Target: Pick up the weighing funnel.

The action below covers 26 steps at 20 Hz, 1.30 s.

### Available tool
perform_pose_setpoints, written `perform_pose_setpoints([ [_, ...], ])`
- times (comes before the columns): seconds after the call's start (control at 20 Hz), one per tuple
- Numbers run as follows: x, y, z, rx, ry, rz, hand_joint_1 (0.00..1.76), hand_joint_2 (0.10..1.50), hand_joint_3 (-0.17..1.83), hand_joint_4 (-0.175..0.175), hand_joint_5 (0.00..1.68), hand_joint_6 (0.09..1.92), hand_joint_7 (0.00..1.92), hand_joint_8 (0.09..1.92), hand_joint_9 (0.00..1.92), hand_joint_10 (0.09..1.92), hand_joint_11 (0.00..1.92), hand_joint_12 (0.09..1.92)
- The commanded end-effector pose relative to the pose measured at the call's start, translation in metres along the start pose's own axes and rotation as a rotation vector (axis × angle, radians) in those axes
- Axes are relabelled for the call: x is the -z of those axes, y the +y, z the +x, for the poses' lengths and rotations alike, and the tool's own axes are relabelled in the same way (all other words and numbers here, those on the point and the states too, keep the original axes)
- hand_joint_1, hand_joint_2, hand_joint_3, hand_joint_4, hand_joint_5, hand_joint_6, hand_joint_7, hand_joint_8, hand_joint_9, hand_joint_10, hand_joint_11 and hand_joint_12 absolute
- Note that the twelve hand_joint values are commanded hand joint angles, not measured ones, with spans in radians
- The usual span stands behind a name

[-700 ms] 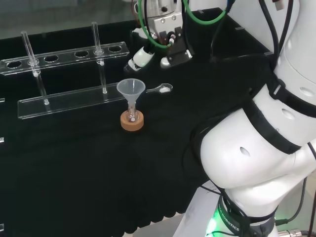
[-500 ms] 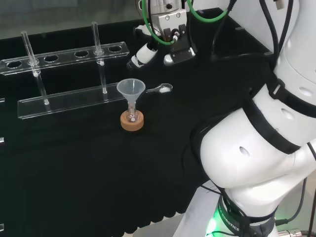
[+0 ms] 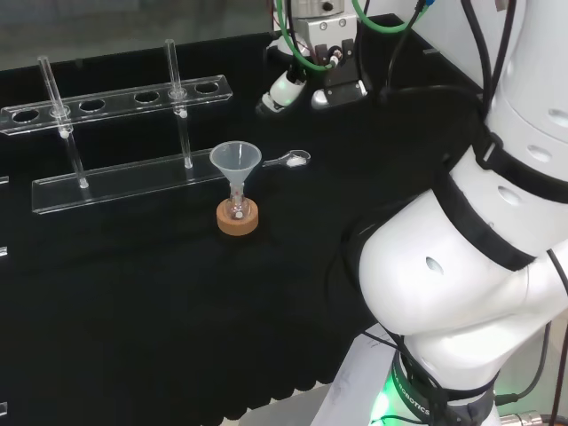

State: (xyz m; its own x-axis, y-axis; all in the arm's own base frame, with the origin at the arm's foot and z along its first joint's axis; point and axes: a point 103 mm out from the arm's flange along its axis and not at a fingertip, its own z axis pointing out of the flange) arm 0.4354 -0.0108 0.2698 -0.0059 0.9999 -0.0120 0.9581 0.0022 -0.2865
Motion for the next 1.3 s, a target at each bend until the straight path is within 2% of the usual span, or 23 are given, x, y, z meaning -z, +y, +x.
perform_pose_setpoints([
  [0.05, -0.009, 0.031, -0.033, -0.037, -0.042, 0.002, 0.83, 0.7, 0.36, -0.051, 0.39, 0.09, 0.25, 0.69, 0.52, 0.63, 0.37, 1.37],
  [0.3, -0.023, 0.052, -0.045, -0.039, -0.049, 0.043, 0.88, 0.65, 0.46, -0.05, 0.42, 0.09, 0.26, 0.69, 0.54, 0.6, 0.39, 1.36],
  [0.6, -0.056, 0.079, -0.051, -0.008, -0.077, 0.099, 0.88, 0.62, 0.52, -0.05, 0.42, 0.09, 0.23, 0.68, 0.54, 0.6, 0.39, 1.35],
  [0.85, -0.084, 0.098, -0.049, 0.007, -0.083, 0.152, 0.87, 0.62, 0.53, -0.04, 0.45, 0.09, 0.23, 0.68, 0.54, 0.6, 0.39, 1.35],
  [1.3, -0.118, 0.121, -0.046, 0.019, -0.125, 0.197, 0.88, 0.6, 0.56, -0.032, 0.53, 0.09, 0.3, 0.69, 0.59, 0.59, 0.41, 1.34],
])
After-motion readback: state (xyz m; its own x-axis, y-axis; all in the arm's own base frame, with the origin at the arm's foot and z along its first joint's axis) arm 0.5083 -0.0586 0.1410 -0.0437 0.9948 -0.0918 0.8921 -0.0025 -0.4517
